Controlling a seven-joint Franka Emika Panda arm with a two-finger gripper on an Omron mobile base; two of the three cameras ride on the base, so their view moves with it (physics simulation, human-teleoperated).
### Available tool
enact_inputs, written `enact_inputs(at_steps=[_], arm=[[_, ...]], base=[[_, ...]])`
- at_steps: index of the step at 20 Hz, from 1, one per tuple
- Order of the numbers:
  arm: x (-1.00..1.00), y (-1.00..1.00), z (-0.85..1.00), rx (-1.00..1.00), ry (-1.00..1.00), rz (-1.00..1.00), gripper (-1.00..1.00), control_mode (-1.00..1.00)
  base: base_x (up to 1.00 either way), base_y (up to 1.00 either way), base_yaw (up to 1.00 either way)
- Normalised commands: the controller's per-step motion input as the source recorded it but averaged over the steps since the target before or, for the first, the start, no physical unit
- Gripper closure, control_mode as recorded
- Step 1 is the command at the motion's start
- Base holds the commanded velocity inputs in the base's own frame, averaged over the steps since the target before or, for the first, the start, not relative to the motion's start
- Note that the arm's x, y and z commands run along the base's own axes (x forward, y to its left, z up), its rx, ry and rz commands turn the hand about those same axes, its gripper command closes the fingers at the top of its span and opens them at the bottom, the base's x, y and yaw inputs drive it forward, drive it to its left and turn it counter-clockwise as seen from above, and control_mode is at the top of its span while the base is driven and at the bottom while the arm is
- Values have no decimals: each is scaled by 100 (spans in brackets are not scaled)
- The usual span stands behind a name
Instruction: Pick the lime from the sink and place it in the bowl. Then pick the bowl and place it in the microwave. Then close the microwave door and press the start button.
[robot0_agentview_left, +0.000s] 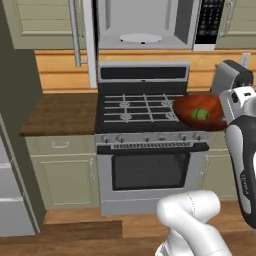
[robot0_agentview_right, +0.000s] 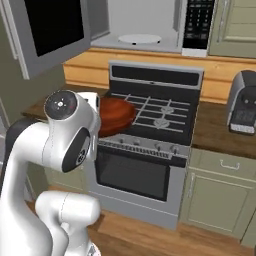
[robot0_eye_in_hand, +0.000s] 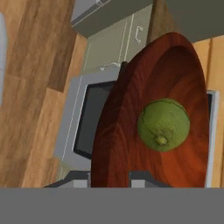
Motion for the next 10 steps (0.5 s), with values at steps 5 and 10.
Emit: enact_inputs(at_steps=[5, 10], arm=[[0, 0, 0, 0, 0, 0, 100, 100], [0, 0, 0, 0, 0, 0, 100, 100]], base=[[39, -51, 24], [71, -22, 24]])
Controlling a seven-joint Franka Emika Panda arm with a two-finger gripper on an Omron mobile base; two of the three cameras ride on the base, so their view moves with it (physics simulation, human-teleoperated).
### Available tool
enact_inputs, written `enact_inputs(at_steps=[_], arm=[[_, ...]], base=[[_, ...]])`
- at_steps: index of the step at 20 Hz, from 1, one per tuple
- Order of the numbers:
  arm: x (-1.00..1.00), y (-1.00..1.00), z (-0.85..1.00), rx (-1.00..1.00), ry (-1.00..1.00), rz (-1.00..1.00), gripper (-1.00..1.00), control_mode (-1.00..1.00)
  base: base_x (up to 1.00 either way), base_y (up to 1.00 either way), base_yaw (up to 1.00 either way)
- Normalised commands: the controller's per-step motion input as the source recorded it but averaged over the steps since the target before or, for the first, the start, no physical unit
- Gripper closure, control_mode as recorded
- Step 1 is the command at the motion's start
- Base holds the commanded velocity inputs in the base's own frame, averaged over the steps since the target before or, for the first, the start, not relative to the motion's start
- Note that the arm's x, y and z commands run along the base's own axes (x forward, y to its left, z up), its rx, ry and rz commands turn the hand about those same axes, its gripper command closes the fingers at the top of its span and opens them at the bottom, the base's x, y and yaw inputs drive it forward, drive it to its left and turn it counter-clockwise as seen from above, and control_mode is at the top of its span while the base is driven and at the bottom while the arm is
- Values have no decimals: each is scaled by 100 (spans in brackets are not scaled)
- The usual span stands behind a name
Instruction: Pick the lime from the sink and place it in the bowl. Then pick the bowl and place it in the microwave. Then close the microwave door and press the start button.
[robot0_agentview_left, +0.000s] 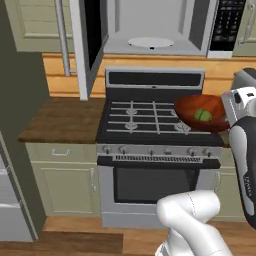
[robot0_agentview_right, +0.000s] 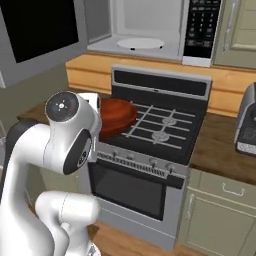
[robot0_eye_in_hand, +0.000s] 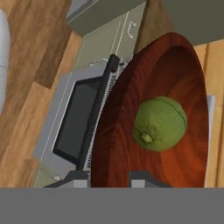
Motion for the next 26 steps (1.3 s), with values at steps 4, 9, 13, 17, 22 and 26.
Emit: enact_inputs(at_steps=[4, 9, 13, 17, 22, 26], arm=[[0, 0, 0, 0, 0, 0, 100, 100], [0, 0, 0, 0, 0, 0, 100, 100], [0, 0, 0, 0, 0, 0, 100, 100], [0, 0, 0, 0, 0, 0, 100, 100], [0, 0, 0, 0, 0, 0, 100, 100], [0, 0, 0, 0, 0, 0, 100, 100]], base=[[69, -2, 23], [85, -2, 17], [74, 0, 13], [79, 0, 12], [3, 0, 25], [-15, -3, 25]])
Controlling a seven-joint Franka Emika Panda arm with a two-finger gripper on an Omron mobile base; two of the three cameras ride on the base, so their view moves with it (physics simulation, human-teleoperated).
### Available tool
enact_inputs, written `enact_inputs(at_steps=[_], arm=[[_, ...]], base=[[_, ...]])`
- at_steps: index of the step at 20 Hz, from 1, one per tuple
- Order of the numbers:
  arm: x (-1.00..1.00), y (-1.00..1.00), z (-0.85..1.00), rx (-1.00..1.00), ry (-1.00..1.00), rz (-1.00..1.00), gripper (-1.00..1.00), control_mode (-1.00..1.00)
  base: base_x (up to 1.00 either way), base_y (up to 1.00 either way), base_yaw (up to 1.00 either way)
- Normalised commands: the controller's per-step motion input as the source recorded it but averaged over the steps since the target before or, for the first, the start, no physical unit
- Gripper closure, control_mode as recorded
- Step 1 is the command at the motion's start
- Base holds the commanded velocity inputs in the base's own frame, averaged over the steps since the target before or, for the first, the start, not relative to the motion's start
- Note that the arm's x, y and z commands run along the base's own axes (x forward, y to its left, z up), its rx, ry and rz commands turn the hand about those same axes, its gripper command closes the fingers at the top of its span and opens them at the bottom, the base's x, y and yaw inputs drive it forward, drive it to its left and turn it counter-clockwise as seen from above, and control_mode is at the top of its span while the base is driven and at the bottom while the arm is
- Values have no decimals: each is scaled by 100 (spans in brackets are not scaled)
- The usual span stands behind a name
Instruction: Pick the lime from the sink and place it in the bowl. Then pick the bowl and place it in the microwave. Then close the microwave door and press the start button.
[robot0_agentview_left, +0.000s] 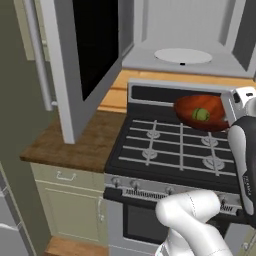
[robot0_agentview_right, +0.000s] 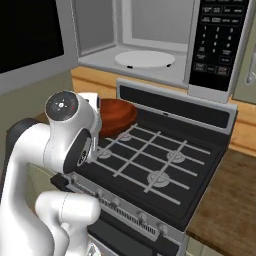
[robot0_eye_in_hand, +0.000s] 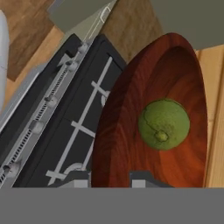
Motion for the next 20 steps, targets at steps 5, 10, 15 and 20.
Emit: enact_inputs(at_steps=[5, 10, 15, 20], arm=[[0, 0, 0, 0, 0, 0, 100, 100], [0, 0, 0, 0, 0, 0, 100, 100], [0, 0, 0, 0, 0, 0, 100, 100], [-20, 23, 56, -6, -16, -5, 100, -100]], base=[[-33, -19, 23], [0, -19, 25], [-21, -1, 7], [0, 0, 0]])
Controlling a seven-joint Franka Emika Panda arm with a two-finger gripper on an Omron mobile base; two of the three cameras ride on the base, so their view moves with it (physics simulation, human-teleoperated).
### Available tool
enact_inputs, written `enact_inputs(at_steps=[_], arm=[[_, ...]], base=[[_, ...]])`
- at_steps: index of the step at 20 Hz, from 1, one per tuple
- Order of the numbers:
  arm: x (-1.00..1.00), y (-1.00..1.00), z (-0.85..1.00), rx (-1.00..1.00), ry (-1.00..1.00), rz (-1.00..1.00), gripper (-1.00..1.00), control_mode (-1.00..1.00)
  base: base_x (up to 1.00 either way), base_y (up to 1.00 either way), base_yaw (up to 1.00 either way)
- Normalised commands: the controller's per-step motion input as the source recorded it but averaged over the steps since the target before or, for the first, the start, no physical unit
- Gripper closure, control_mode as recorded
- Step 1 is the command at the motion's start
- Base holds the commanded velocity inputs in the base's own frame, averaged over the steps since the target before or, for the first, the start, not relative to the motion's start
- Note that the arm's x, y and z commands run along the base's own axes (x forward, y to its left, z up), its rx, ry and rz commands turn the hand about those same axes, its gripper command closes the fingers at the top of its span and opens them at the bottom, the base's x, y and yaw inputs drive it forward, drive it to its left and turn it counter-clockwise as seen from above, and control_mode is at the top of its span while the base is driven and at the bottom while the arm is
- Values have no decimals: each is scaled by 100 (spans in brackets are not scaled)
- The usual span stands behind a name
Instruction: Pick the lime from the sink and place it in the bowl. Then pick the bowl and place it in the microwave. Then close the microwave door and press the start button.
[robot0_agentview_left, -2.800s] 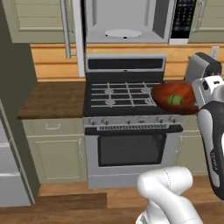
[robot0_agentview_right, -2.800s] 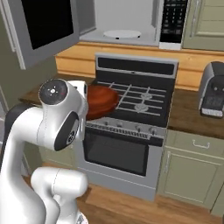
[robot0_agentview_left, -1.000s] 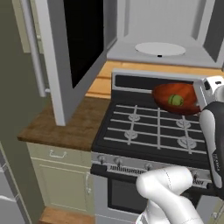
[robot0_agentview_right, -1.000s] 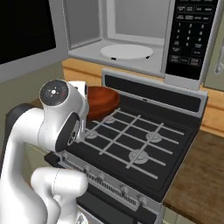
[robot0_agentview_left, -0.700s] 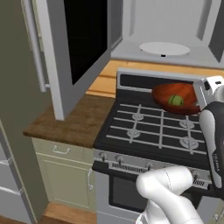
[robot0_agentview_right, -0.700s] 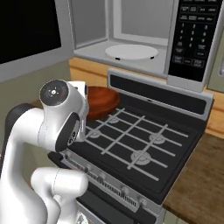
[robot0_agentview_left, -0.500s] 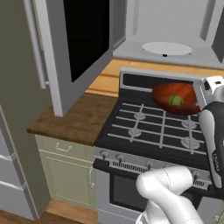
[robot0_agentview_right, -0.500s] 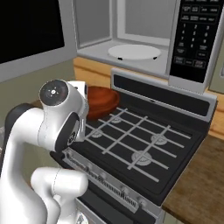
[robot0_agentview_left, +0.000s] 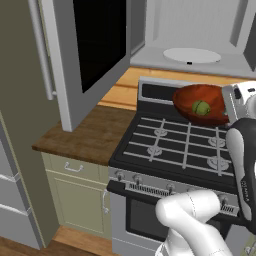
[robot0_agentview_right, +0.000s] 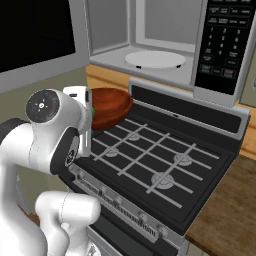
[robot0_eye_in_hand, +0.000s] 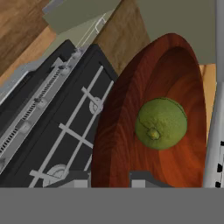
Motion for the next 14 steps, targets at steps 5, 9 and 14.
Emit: enact_inputs(at_steps=[5, 9, 14], arm=[[23, 0, 71, 0, -13, -20, 100, -100], [47, 0, 44, 0, -4, -5, 100, -100], [51, -23, 23, 2, -1, 0, 100, -100]], base=[[0, 0, 0], [0, 0, 0], [0, 0, 0]])
